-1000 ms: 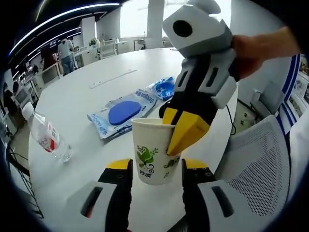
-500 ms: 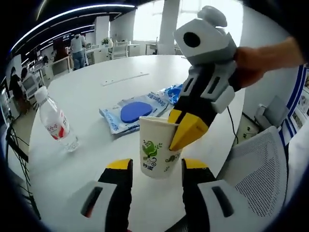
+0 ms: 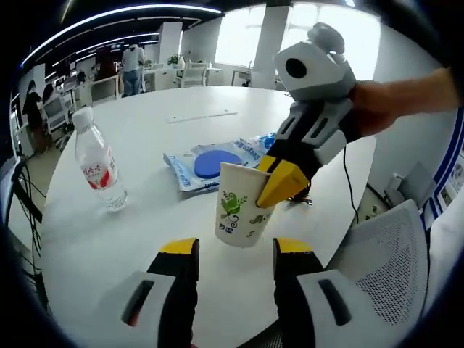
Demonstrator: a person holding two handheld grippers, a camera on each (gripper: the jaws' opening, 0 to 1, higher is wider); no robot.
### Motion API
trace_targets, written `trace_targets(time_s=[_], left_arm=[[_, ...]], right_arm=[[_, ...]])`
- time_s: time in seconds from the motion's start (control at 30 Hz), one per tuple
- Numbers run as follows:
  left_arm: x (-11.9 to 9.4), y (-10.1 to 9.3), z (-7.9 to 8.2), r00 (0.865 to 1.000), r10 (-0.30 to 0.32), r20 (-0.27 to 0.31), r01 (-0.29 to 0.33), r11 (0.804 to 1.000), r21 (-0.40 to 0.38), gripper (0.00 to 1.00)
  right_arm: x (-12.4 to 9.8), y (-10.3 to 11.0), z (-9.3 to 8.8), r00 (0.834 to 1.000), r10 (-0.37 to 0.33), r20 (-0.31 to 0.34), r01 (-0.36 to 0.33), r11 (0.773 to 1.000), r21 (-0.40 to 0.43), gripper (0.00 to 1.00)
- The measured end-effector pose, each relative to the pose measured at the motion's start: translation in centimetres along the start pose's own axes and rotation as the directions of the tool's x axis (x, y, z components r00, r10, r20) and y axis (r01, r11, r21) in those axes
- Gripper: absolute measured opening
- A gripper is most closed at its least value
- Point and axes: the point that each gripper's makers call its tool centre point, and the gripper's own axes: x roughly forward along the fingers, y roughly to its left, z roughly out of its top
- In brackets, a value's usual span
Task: Arrange the tabletop items into an orderly group along one side of the table until the central work area is clear of visible clutter.
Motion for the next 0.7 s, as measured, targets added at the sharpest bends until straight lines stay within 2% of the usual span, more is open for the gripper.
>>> trace_targets(time_s=[0.7], left_arm=[[-1.4,2.0,-1.6,0.999,0.041,0.007,-0.041,0.997,-0.066,0.4]], right_arm=[[1.8,-2.9,3.4,0.995,-0.056,-0.077,0.046,0.992,-0.12,0.0]])
